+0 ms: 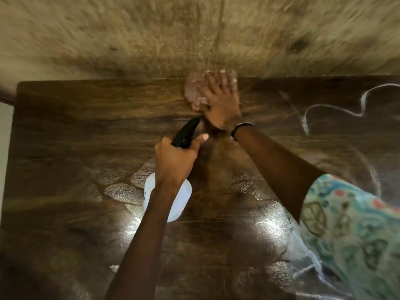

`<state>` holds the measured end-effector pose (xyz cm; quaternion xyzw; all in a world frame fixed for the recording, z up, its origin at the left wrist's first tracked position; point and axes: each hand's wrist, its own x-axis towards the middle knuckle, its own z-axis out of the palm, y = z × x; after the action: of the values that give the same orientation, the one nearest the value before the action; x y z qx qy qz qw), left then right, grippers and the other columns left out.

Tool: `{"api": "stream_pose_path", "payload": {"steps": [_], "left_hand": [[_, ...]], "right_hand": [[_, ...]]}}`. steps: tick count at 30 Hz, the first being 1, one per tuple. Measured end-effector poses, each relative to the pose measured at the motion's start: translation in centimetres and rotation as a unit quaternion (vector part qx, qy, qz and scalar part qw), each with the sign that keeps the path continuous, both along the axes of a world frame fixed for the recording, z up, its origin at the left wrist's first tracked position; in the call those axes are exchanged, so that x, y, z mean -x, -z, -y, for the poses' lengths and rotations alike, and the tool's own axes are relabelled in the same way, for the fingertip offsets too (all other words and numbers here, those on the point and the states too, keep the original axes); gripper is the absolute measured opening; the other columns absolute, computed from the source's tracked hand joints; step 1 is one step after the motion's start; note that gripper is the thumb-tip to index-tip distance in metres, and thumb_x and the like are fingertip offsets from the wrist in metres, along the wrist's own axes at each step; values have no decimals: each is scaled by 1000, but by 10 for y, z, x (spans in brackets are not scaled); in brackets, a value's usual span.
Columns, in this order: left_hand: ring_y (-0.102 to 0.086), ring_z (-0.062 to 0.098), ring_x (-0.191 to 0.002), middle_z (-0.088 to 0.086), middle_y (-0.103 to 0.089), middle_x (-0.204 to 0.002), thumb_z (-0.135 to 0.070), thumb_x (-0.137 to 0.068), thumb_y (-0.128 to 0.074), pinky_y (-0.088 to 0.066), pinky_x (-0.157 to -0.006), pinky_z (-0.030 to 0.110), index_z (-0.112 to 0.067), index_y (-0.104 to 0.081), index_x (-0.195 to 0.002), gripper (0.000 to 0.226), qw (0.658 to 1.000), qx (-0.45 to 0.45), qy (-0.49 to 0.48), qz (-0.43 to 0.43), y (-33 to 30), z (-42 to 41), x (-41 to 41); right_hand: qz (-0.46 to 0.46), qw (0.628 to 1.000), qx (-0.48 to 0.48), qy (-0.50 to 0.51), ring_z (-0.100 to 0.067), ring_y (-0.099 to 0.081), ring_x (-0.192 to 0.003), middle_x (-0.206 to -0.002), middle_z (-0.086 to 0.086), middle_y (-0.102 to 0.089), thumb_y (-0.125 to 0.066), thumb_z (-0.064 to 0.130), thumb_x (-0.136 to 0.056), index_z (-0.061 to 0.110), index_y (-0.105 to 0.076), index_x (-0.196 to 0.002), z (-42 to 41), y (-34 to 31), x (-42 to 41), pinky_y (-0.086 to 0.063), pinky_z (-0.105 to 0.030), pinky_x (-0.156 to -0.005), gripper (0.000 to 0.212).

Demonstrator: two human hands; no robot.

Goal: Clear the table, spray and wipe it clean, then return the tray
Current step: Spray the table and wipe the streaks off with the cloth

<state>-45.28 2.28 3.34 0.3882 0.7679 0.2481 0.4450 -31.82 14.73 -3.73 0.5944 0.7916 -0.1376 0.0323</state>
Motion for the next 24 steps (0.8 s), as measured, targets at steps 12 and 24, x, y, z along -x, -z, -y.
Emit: {"api": "stream_pose_path", "payload": {"steps": [12, 24], "left_hand": [[-65, 23, -87, 8, -67, -87, -59, -65, -76, -45, -68, 28, -16, -58, -80, 49, 999, 31, 6, 10, -13, 20, -22], [-59, 26, -103, 5, -55, -109, -63, -62, -75, -50, -91, 43, -18, -47, -96, 62, 999, 46, 21, -10, -31, 32, -94]], "right_hand": [[9, 992, -35, -120, -35, -18, -145, -156, -7, -29, -38, 37, -86, 33, -29, -147, 128, -5, -149, -13, -49, -117, 62], [-23, 992, -34, -123, -38, -18, -144, -155, -10, -30, -33, 36, -85, 24, -39, -145, 97, 1, -118, -11, -54, -118, 61]]}}
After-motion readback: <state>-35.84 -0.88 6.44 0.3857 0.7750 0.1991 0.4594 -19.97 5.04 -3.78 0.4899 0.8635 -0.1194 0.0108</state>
